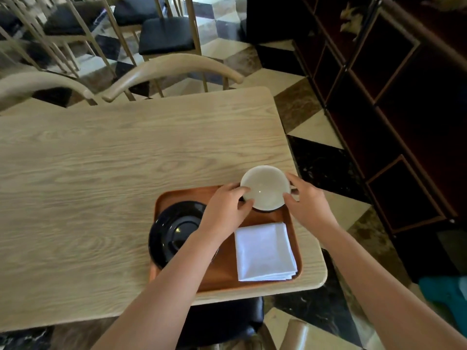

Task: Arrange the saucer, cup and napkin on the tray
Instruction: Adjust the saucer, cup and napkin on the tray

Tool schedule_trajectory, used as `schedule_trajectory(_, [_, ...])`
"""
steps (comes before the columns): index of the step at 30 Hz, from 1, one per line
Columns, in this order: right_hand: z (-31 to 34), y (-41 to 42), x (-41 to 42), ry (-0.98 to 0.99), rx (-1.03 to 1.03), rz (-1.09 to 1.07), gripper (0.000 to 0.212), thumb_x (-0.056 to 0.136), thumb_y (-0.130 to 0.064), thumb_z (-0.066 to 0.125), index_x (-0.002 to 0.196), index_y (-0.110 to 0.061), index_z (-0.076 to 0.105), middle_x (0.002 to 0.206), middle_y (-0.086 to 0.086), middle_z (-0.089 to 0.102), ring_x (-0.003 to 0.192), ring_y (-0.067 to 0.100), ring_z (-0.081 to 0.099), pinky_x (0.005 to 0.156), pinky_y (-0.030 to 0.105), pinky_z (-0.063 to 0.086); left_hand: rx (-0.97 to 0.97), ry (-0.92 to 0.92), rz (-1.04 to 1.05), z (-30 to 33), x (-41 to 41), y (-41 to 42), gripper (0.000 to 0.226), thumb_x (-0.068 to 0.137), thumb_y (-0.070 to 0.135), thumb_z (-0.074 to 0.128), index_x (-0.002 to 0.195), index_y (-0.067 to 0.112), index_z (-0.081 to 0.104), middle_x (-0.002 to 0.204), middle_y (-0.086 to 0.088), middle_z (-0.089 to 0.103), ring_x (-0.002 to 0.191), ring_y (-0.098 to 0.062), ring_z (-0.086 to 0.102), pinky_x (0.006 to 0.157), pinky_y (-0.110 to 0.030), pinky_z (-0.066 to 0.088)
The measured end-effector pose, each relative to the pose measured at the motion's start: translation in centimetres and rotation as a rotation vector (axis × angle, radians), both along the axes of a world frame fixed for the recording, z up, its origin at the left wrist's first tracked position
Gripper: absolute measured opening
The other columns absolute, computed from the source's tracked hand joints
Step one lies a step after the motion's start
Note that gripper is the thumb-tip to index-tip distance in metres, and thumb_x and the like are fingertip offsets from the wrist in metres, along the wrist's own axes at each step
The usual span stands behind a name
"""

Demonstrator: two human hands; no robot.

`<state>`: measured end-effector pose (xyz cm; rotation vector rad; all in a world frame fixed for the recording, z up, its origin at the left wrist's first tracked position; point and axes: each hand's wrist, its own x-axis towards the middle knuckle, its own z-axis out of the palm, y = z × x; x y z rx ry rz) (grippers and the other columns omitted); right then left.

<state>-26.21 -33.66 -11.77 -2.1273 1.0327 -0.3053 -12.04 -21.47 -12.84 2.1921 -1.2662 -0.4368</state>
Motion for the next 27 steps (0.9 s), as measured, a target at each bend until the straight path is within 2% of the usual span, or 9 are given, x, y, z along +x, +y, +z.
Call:
schedule_trajectory(2, [-0.1, 0.0, -0.1, -0.026, 0.034, -0.022, 0.047, 0.086, -0.009, 0.057, 0.131, -0.023, 0.049, 0.122, 0.003, 0.063, 0.103, 0.014, 0.059, 0.082, 0.020, 0.040, -0.015, 0.058, 0.025, 0.0, 0.2, 0.0, 0.030, 0.083, 0.020, 0.066, 0.112, 0.013, 0.066, 0.114, -0.007, 0.066, 0.106, -0.022, 0.056, 0.081, -0.015, 0.036])
schedule_trajectory(5, [-0.4, 0.2, -0.1, -0.038, 0.064, -0.026, 0.047, 0.086, -0.009, 0.058, 0.130, -0.023, 0.051, 0.121, 0.000, 0.064, 0.094, 0.005, 0.056, 0.080, 0.018, 0.040, -0.034, 0.107, 0.036, 0.1, 0.7, 0.7, 0.029, 0.081, 0.015, 0.068, 0.110, 0.014, 0.067, 0.113, -0.005, 0.068, 0.104, -0.018, 0.059, 0.080, -0.008, 0.033])
schedule_trajectory(10, [-0.8, 1.2, 0.0, -0.048, 0.047, 0.012, 0.045, 0.086, -0.012, 0.059, 0.127, -0.028, 0.052, 0.098, -0.013, 0.059, 0.084, -0.001, 0.053, 0.059, -0.003, 0.034, -0.035, 0.173, 0.050, 0.2, 1.1, 2.7, 0.029, 0.083, 0.015, 0.067, 0.112, 0.017, 0.066, 0.116, 0.001, 0.067, 0.104, -0.010, 0.058, 0.089, -0.018, 0.042])
schedule_trajectory(13, [-1.1, 1.9, 0.2, -0.076, 0.067, 0.019, 0.047, 0.085, -0.010, 0.060, 0.128, -0.026, 0.051, 0.096, -0.012, 0.059, 0.081, -0.006, 0.053, 0.060, -0.006, 0.036, -0.043, 0.182, 0.062, 0.1, 1.3, 3.5, 0.030, 0.083, 0.015, 0.067, 0.112, 0.018, 0.066, 0.115, 0.002, 0.066, 0.101, -0.003, 0.055, 0.088, -0.019, 0.044])
schedule_trajectory(17, [-1.5, 2.4, 0.2, -0.087, 0.057, 0.032, 0.050, 0.085, -0.012, 0.059, 0.131, -0.027, 0.049, 0.106, -0.007, 0.064, 0.089, 0.001, 0.058, 0.069, 0.005, 0.037, -0.050, 0.168, 0.067, 0.1, 1.4, 4.0, 0.029, 0.083, 0.015, 0.067, 0.112, 0.017, 0.066, 0.115, 0.001, 0.067, 0.101, -0.002, 0.053, 0.089, -0.019, 0.042])
schedule_trajectory(20, [-1.7, 2.4, 0.3, -0.088, 0.036, 0.034, 0.050, 0.086, -0.012, 0.060, 0.133, -0.024, 0.047, 0.117, -0.001, 0.064, 0.088, 0.002, 0.057, 0.074, 0.013, 0.041, -0.046, 0.157, 0.058, 0.2, 1.2, 4.0, 0.031, 0.083, 0.014, 0.066, 0.114, 0.015, 0.065, 0.117, -0.002, 0.066, 0.109, -0.011, 0.056, 0.089, -0.016, 0.039])
schedule_trajectory(22, [-1.6, 2.5, 0.3, -0.082, 0.026, 0.036, 0.052, 0.087, -0.014, 0.059, 0.136, -0.022, 0.042, 0.119, 0.001, 0.062, 0.090, 0.005, 0.056, 0.077, 0.018, 0.044, -0.053, 0.112, 0.054, 0.3, 0.9, 4.0, 0.037, 0.084, 0.014, 0.066, 0.120, 0.013, 0.060, 0.125, -0.006, 0.061, 0.118, -0.019, 0.053, 0.097, -0.018, 0.037])
schedule_trajectory(24, [-1.5, 2.7, -0.5, -0.079, -0.013, 0.041, 0.054, 0.088, -0.017, 0.059, 0.138, -0.018, 0.039, 0.124, 0.004, 0.058, 0.102, 0.012, 0.055, 0.086, 0.027, 0.049, -0.101, 0.028, 0.130, 0.4, 0.1, 4.7, 0.046, 0.083, 0.018, 0.066, 0.127, 0.014, 0.053, 0.134, -0.009, 0.051, 0.126, -0.022, 0.043, 0.104, -0.025, 0.033])
schedule_trajectory(27, [-1.9, 3.9, -3.5, -0.063, -0.236, 0.087, 0.050, 0.085, -0.017, 0.064, 0.132, -0.013, 0.047, 0.130, 0.007, 0.057, 0.118, 0.023, 0.052, 0.092, 0.034, 0.045, -0.267, -0.187, 0.123, 0.1, -2.5, 7.0, 0.037, 0.085, 0.021, 0.059, 0.121, 0.012, 0.055, 0.122, -0.009, 0.053, 0.115, -0.020, 0.048, 0.099, -0.023, 0.038])
